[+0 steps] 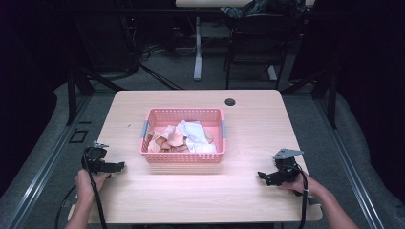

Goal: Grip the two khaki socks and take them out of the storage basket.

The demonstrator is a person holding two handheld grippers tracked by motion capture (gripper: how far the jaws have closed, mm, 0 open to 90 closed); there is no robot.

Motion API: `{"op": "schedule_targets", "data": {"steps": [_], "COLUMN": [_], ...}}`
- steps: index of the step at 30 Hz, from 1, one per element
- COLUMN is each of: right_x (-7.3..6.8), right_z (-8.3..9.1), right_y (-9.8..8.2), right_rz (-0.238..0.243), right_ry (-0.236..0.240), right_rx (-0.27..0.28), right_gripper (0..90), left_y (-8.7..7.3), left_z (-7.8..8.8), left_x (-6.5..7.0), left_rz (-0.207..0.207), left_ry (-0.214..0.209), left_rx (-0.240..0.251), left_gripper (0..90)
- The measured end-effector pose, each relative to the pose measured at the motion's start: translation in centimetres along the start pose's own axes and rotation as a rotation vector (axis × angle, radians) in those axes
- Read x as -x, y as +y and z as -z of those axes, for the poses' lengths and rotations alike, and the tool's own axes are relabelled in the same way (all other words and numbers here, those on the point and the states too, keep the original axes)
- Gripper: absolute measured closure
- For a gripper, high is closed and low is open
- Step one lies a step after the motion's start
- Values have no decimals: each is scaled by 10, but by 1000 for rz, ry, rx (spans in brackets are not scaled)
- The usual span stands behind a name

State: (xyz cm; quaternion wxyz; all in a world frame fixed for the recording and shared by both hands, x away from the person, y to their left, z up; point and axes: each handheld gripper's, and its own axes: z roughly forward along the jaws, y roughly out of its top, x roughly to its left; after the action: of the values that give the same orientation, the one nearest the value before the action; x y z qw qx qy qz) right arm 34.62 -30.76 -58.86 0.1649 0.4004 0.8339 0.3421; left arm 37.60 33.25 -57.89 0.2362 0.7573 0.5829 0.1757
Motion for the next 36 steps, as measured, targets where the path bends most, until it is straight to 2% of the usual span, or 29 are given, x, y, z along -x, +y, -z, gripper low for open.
{"op": "schedule_targets", "data": {"steps": [18,22,25,27,33,36], "right_x": [0,0,0,0,0,0], "right_z": [0,0,0,0,0,0], "right_y": [0,0,0,0,0,0], "right_rz": [1,1,0,1,3,2], "right_ry": [0,0,0,0,1,0], "right_rx": [1,2,0,2,-1,-1], "right_gripper": [0,0,0,0,0,0], "left_y": [1,2,4,7,14,21], "left_z": [1,3,5,10,19,30], "left_x": [1,4,6,7,10,14], "left_rz": [-10,-35,-39,-32,-45,-47], "left_ry": [-9,-8,-14,-23,-21,-62], "left_rx": [-20,-39,-32,-8,4,3], "left_gripper": [0,0,0,0,0,0]}}
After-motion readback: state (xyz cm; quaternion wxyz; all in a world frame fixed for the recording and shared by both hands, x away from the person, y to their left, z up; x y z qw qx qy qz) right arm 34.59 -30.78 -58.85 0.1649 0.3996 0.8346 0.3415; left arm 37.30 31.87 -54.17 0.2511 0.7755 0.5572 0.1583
